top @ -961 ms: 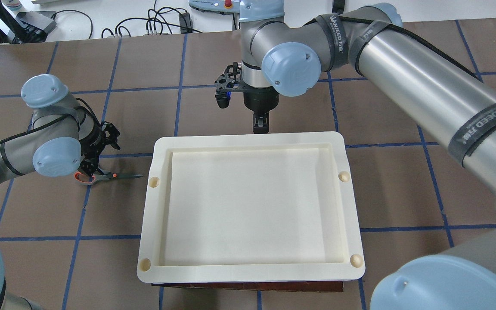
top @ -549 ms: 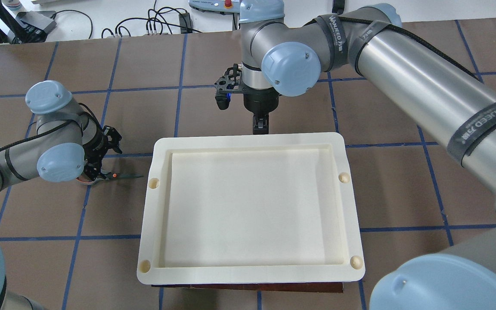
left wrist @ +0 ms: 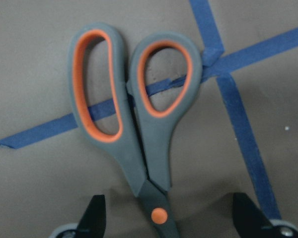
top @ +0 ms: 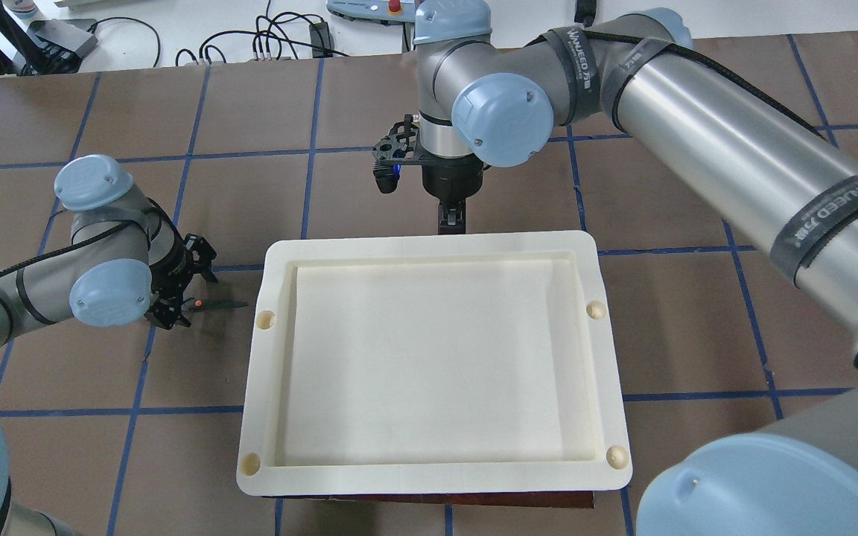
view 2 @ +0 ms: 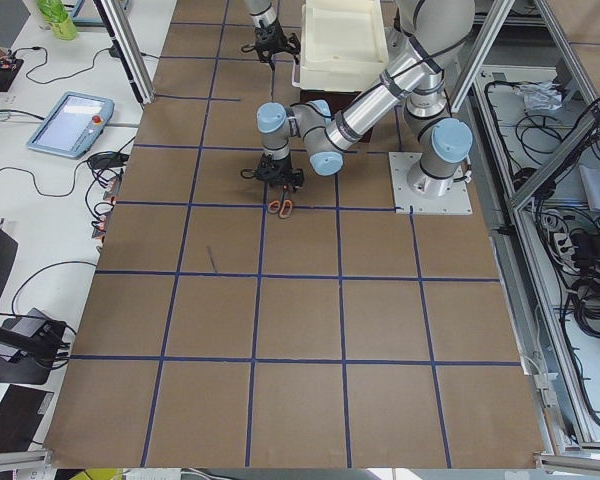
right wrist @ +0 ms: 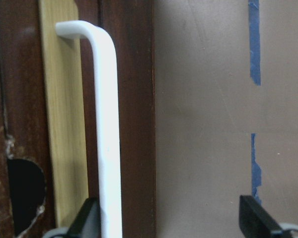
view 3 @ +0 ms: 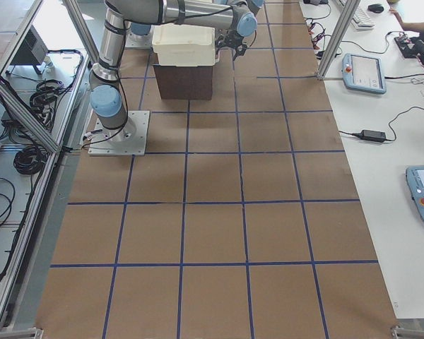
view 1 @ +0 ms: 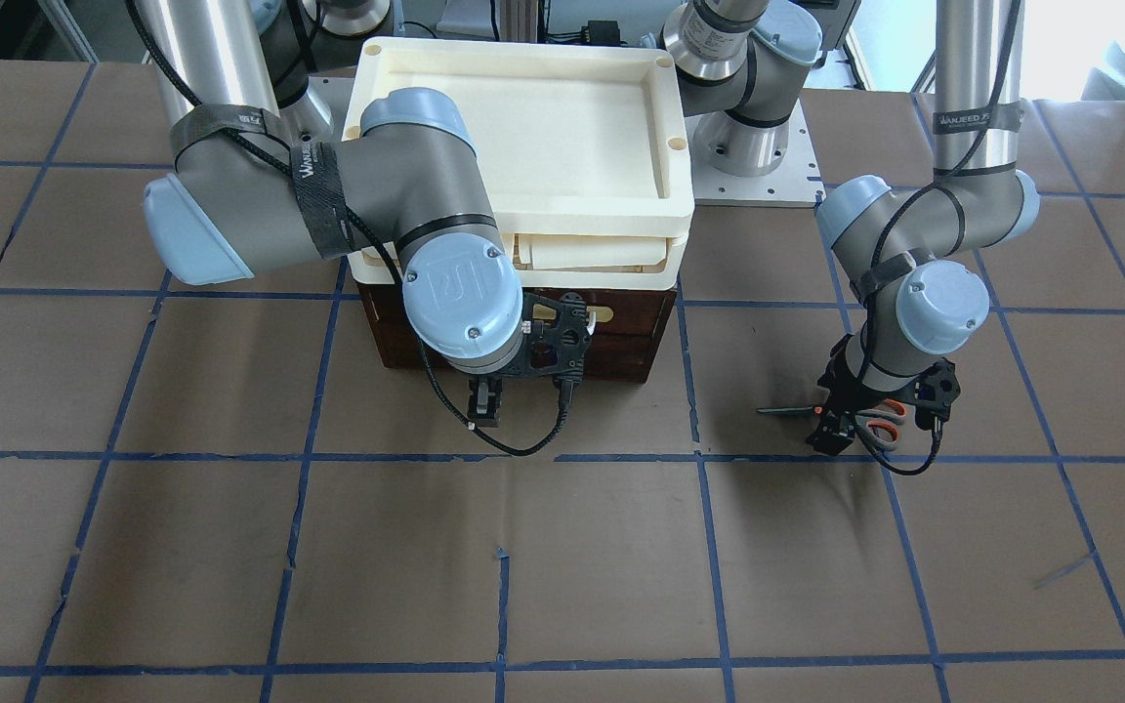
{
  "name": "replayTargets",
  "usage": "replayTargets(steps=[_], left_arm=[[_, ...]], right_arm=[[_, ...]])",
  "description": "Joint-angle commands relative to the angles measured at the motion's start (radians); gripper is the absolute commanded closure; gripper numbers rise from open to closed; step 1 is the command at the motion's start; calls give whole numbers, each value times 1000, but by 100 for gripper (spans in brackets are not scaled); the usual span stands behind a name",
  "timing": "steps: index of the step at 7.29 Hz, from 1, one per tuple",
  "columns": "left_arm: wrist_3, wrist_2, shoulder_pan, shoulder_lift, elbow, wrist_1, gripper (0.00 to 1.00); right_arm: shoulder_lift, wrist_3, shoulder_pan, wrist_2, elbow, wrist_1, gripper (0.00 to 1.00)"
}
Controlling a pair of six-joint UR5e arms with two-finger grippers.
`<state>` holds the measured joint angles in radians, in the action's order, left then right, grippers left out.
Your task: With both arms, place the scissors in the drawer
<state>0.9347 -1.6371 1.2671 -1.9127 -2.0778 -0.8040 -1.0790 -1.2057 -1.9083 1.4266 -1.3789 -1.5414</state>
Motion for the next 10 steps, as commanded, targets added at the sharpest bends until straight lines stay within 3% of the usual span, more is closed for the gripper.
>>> replayTargets(steps=[1, 4, 5, 7, 10], left_arm=[[0, 0, 0, 1, 2, -1, 37], [-4, 13, 0, 1, 5, 0, 62], [-4, 16, 0, 1, 8, 0, 78], [-11, 17, 0, 15, 39, 0, 84], [-25, 13, 2, 43, 88, -12, 84]], right_arm=[[17, -8, 0, -2, 12, -3, 2], [39, -9, 2, -20, 40, 3, 1], [39, -9, 0, -20, 40, 4, 1], [39, -11, 2, -20, 43, 4, 1], [41, -12, 2, -20, 38, 12, 1]])
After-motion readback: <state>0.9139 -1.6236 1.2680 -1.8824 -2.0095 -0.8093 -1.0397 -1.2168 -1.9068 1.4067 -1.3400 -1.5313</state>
